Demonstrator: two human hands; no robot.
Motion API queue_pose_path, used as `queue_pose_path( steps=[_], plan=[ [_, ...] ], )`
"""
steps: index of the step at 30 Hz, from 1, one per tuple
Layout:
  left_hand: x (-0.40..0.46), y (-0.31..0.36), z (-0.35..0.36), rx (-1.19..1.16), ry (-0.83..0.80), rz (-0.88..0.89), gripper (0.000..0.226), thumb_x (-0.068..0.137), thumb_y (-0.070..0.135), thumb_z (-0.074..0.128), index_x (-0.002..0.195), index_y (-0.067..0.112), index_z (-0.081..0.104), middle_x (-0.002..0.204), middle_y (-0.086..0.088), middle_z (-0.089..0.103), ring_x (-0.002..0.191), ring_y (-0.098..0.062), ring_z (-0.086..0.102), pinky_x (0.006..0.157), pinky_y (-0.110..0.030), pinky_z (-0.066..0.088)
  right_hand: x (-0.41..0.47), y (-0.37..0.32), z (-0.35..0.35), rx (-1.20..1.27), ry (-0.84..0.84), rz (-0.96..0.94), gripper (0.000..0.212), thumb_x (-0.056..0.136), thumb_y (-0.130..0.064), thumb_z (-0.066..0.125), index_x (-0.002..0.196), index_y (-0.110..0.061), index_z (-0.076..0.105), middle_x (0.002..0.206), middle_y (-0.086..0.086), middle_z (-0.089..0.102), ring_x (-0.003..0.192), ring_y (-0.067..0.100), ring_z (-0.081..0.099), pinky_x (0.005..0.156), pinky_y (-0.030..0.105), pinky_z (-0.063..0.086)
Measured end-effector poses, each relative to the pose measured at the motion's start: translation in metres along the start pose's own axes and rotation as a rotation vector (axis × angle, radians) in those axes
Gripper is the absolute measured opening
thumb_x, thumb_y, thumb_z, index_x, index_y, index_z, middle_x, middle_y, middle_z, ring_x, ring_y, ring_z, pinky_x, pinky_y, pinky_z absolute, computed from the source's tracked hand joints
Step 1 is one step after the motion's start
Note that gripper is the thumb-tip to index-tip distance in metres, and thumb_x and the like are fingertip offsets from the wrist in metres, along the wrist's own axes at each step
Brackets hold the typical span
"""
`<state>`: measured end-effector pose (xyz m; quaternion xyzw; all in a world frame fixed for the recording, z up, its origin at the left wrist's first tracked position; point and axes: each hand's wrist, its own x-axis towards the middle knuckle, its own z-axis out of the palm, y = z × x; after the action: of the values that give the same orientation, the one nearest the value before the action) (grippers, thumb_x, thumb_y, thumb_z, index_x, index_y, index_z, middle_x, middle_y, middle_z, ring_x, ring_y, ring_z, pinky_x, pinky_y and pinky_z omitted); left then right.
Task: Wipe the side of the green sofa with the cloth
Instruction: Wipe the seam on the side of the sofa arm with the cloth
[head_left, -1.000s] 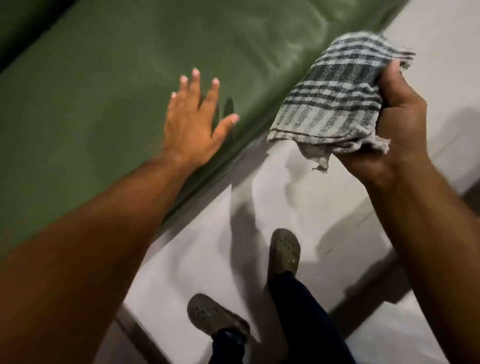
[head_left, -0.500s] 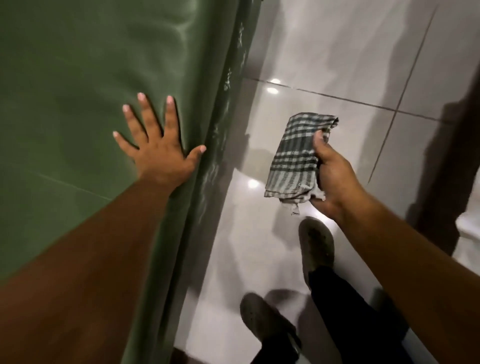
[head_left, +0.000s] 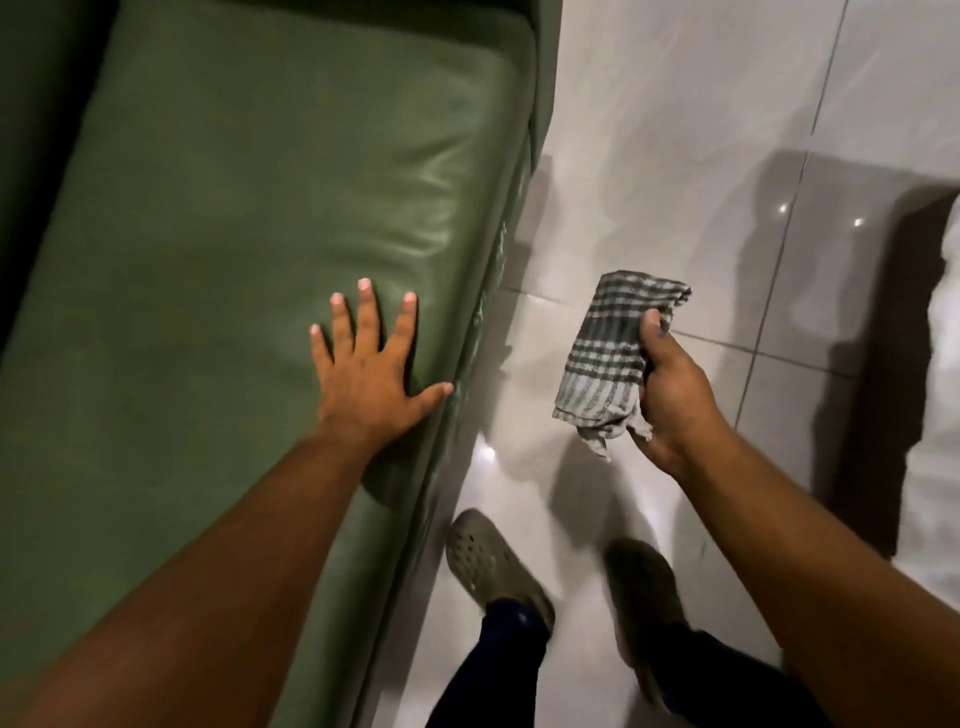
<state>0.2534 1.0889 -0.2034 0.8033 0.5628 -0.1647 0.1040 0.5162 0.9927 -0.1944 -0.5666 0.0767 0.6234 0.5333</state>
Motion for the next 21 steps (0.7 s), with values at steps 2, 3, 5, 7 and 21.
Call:
queue_pose_path(
  steps=[2, 3, 5, 7, 21],
  plan=[
    [0.043, 0.004, -0.018, 0.018, 0.027, 0.072, 0.111, 0.077, 0.081, 0.054, 0.159, 0.034, -0.005, 0.167, -0.016, -0.015, 0.153, -0.045, -0.009, 0.121, -0.064, 0.003, 0.018, 0.0, 0.009, 0.02, 0.004, -0.034, 0.046, 0.097, -0.046, 0.045, 0.126, -0.013, 0.058, 0.121, 0.012, 0.069, 0.112, 0.033, 0.065, 0.094, 0.054, 0.053],
    [0.066, 0.008, -0.025, 0.036, 0.033, 0.087, 0.112, 0.076, 0.083, 0.052, 0.158, 0.035, -0.006, 0.167, -0.017, -0.016, 0.153, -0.046, -0.01, 0.121, -0.065, 0.003, 0.029, 0.002, 0.013, 0.029, 0.005, -0.045, 0.047, 0.097, -0.047, 0.046, 0.126, -0.013, 0.057, 0.121, 0.013, 0.069, 0.111, 0.032, 0.066, 0.096, 0.056, 0.051],
    [0.105, 0.023, -0.039, 0.07, 0.015, 0.095, 0.112, 0.076, 0.086, 0.049, 0.157, 0.038, -0.011, 0.166, -0.018, -0.019, 0.151, -0.049, -0.014, 0.12, -0.067, 0.001, 0.05, 0.007, 0.018, 0.076, 0.015, -0.051, 0.048, 0.097, -0.046, 0.046, 0.127, -0.011, 0.057, 0.122, 0.014, 0.069, 0.109, 0.03, 0.067, 0.098, 0.056, 0.05],
    [0.135, 0.037, -0.049, 0.096, 0.028, 0.09, 0.109, 0.077, 0.086, 0.046, 0.156, 0.039, -0.014, 0.165, -0.02, -0.021, 0.149, -0.053, -0.016, 0.119, -0.069, 0.0, 0.066, 0.01, 0.023, 0.106, 0.026, -0.041, 0.045, 0.098, -0.044, 0.046, 0.126, -0.011, 0.056, 0.121, 0.014, 0.069, 0.107, 0.029, 0.068, 0.097, 0.055, 0.052],
    [0.23, 0.063, -0.053, 0.119, 0.356, 0.103, 0.095, 0.083, 0.077, 0.04, 0.159, 0.032, 0.006, 0.169, -0.017, 0.001, 0.154, -0.044, 0.0, 0.119, -0.067, 0.007, 0.21, 0.032, 0.037, -0.197, -0.14, -0.098, 0.047, 0.095, -0.056, 0.041, 0.13, -0.025, 0.051, 0.138, 0.003, 0.057, 0.127, 0.023, 0.053, 0.112, 0.051, 0.039]
  ],
)
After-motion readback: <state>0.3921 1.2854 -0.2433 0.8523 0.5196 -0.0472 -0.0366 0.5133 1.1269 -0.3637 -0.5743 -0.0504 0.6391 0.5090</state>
